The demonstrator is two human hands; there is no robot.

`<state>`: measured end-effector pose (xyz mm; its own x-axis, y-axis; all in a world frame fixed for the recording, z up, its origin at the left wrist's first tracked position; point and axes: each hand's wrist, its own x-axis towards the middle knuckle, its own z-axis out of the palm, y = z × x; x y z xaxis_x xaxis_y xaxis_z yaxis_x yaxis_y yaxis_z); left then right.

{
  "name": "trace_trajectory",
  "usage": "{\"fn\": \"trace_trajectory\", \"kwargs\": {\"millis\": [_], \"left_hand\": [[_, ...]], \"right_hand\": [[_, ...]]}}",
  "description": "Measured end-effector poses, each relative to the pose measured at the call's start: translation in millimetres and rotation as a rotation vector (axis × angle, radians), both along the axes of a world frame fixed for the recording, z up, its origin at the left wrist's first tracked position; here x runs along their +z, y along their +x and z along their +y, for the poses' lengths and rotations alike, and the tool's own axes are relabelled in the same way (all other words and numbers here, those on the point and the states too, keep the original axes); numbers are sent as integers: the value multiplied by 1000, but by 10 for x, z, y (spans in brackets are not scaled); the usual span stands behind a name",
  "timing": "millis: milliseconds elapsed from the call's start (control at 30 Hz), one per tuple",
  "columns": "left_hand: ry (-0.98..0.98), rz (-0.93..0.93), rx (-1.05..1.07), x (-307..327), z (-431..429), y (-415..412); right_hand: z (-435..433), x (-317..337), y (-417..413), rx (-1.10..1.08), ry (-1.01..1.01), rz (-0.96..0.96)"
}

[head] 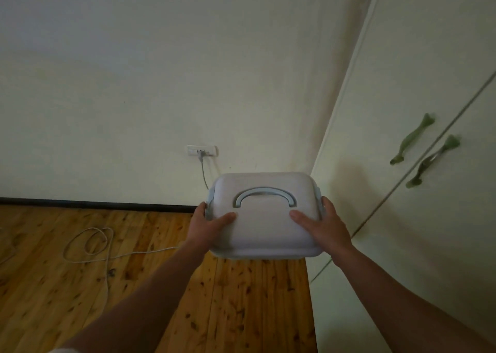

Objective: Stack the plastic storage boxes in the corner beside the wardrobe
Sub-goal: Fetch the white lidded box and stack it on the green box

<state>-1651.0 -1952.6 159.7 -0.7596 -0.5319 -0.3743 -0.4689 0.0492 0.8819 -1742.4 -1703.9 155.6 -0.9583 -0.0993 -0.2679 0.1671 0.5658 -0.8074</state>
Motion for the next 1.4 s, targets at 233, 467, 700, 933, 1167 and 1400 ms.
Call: {"fn": "trace_trajectory", "kwargs": {"millis": [233,467,700,933,1167,1400], "left_hand": [[12,-33,-5,-198,-239,-611],[32,-62,-59,-430,-626,-1467],[56,-51,-135,-580,-950,-2078],[49,-132,-128,-922,-997,-2375],[30,-221,-97,-1518,-973,-2576],[21,-263,-94,-2210,-935,-2785]], "right_hand": [[-237,-110,-583,-23,45,-25],[-567,-288,-1258,-94,67,-65],[-862,-405,-1809,-116,96,-68],[-890,-772,-2176,-99,108,-149],[-895,-1365,-2422,-70,105,-269],[-870,-2043,-2720,-49,127,-361]]}}
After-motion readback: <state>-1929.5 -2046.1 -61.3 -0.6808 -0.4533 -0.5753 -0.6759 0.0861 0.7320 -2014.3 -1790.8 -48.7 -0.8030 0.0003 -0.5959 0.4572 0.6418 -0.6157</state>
